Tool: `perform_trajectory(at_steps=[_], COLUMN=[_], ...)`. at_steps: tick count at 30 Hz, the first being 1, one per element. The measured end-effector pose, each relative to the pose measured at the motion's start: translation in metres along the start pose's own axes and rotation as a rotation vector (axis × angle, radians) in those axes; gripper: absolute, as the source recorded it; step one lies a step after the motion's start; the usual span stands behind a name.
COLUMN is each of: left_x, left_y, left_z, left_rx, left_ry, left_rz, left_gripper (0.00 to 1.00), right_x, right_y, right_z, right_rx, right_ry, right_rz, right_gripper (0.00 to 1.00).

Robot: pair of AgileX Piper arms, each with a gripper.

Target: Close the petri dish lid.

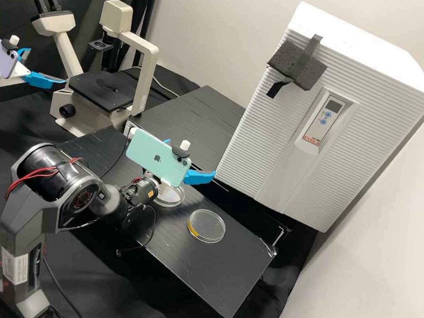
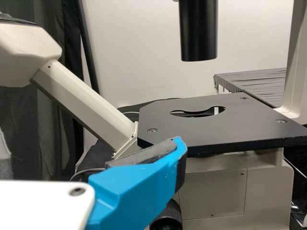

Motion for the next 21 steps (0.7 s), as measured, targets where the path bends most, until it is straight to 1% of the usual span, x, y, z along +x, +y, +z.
perform_trajectory(at_steps=[12,14,16,21], left_x=[0.000,0.000,0.000,0.000], left_y=[0.000,0.000,0.000,0.000], left_z=[0.000,0.000,0.000,0.000], left_rx=[0.000,0.000,0.000,0.000], left_ry=[0.000,0.000,0.000,0.000], left_rz=[0.000,0.000,0.000,0.000], left_gripper=[1.00,1.00,1.00,1.00], right_x=[-0.002,-0.006,-0.012,-0.034], right_y=[0.000,0.002,0.005,0.017], right_z=[0.002,0.008,0.015,0.043], right_rx=[-0.003,-0.012,-0.011,0.019], right_ry=[0.000,0.001,-0.006,-0.044], right_rz=[0.003,0.017,0.030,0.088], right_gripper=[1.00,1.00,1.00,1.00])
